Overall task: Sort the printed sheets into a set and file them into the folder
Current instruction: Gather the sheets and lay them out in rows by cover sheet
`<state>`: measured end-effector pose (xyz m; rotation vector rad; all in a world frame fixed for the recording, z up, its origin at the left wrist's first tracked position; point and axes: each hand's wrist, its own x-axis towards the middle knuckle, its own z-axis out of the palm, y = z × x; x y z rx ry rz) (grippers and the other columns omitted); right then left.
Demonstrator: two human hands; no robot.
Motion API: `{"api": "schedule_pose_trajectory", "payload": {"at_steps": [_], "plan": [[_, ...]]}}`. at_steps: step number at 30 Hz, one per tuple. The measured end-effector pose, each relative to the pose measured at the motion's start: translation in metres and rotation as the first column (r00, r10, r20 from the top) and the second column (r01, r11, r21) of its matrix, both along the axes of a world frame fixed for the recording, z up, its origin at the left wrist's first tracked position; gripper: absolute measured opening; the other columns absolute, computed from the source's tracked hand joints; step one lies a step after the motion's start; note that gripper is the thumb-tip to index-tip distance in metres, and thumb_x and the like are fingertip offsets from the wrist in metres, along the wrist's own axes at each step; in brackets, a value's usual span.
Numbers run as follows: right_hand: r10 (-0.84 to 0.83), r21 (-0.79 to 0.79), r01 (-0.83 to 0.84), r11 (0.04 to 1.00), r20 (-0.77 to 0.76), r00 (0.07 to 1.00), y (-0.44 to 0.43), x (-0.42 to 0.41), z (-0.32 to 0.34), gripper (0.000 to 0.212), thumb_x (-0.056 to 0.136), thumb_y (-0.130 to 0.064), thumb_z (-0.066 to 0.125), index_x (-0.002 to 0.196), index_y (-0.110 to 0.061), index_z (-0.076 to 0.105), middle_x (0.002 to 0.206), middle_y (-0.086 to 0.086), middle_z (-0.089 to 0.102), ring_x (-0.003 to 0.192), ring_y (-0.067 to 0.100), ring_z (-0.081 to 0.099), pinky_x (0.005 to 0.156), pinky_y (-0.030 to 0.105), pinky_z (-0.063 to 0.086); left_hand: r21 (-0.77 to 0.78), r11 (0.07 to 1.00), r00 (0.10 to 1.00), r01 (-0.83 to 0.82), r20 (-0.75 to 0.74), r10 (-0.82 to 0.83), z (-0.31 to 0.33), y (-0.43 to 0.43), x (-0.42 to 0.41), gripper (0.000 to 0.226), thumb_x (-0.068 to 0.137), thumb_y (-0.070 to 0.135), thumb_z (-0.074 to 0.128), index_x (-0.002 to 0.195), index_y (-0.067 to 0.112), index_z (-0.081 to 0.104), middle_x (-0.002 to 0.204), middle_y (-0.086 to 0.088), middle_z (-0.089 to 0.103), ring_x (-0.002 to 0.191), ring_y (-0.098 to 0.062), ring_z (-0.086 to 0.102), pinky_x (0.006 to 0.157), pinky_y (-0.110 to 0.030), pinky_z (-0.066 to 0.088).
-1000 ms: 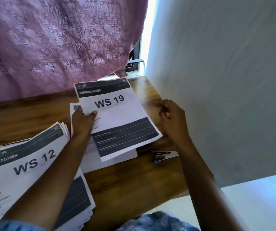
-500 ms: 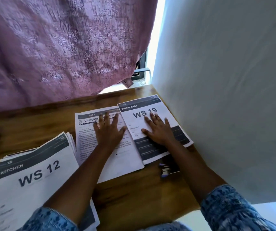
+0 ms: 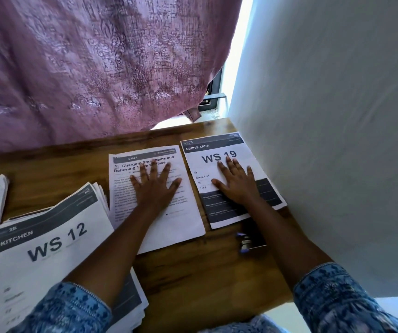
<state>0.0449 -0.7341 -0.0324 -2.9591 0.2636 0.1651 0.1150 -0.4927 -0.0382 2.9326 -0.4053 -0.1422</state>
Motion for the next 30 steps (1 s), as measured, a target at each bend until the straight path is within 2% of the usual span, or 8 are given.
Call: {"api": "schedule_pose_trajectory", "payload": {"at_steps": [12,16,20,23,25,26,28,30], "plan": [[-0.026,0.000,0.026,1.000,-0.028,0.999,0.005,-0.005,0.009,0.073,0.092,-0.067,0.021,0.151,-0.032,-0.001,0.160,0.000,-0.010,0.147,0.018,-0.008,0.116,0.053,-0.005,-0.012,0.999,0.998,0.032,0.050,-0.031,0.005,-0.005,-0.002,0.069,0.092,0.067,0.018,0.153,0.035,0.011,0.162,-0.009,0.005,0.148,-0.034,-0.001,0.114,-0.057,-0.010],[-0.108,0.129,0.084,0.988,0.190,0.976,0.031,0.001,0.041,0.073,0.092,-0.065,0.027,0.152,-0.027,0.011,0.161,0.003,0.000,0.148,0.021,-0.001,0.115,0.052,-0.001,-0.120,0.990,0.992,0.079,0.110,-0.066,0.034,0.006,-0.008,0.067,0.093,0.065,0.020,0.150,0.031,0.024,0.161,-0.005,0.016,0.149,-0.026,0.006,0.116,-0.049,-0.010],[-0.096,0.290,-0.051,0.956,0.473,0.876,0.117,0.004,0.064,0.065,0.089,-0.048,0.048,0.142,-0.011,0.040,0.149,0.014,0.037,0.139,0.031,0.032,0.112,0.051,0.028,-0.271,0.961,0.982,0.061,0.191,-0.008,0.069,0.061,-0.039,0.054,0.094,0.059,0.038,0.139,0.030,0.046,0.152,0.000,0.037,0.142,-0.021,0.030,0.117,-0.051,0.002],[0.030,0.366,-0.244,0.898,0.502,0.864,0.198,-0.004,0.058,0.057,0.089,-0.037,0.057,0.139,-0.012,0.045,0.142,0.012,0.047,0.131,0.030,0.043,0.107,0.046,0.036,-0.448,0.894,0.951,0.012,0.282,0.129,0.071,0.141,-0.070,0.043,0.093,0.046,0.053,0.130,0.025,0.057,0.137,-0.001,0.056,0.126,-0.023,0.052,0.114,-0.055,0.025],[0.130,0.350,-0.336,0.874,0.499,0.857,0.242,-0.011,0.046,0.057,0.088,-0.040,0.059,0.138,-0.015,0.046,0.142,0.009,0.048,0.130,0.028,0.046,0.107,0.041,0.034,-0.478,0.876,0.904,-0.058,0.346,0.249,0.055,0.204,-0.081,0.039,0.092,0.041,0.055,0.124,0.019,0.062,0.126,-0.007,0.064,0.114,-0.030,0.061,0.102,-0.059,0.042],[0.169,0.317,-0.367,0.875,0.510,0.844,0.261,-0.013,0.041,0.059,0.086,-0.041,0.059,0.138,-0.016,0.046,0.141,0.008,0.049,0.129,0.028,0.047,0.106,0.039,0.034,-0.463,0.874,0.884,-0.151,0.332,0.329,0.048,0.236,-0.084,0.038,0.092,0.041,0.054,0.121,0.017,0.063,0.122,-0.009,0.066,0.111,-0.033,0.062,0.098,-0.059,0.044],[0.204,0.293,-0.376,0.879,0.481,0.853,0.287,-0.016,0.029,0.066,0.085,-0.042,0.062,0.142,-0.017,0.041,0.144,0.007,0.046,0.131,0.029,0.045,0.107,0.040,0.034,-0.345,0.867,0.857,-0.361,0.244,0.454,0.035,0.292,-0.087,0.044,0.093,0.043,0.049,0.127,0.017,0.059,0.132,-0.011,0.060,0.123,-0.034,0.053,0.106,-0.061,0.035],[0.191,0.331,-0.336,0.882,0.400,0.897,0.302,-0.016,0.021,0.073,0.086,-0.040,0.063,0.147,-0.017,0.031,0.150,0.008,0.037,0.136,0.029,0.037,0.108,0.042,0.034,-0.200,0.857,0.849,-0.475,0.150,0.506,0.024,0.331,-0.089,0.049,0.096,0.042,0.047,0.141,0.022,0.047,0.149,-0.008,0.042,0.139,-0.032,0.034,0.113,-0.060,0.018]]}}
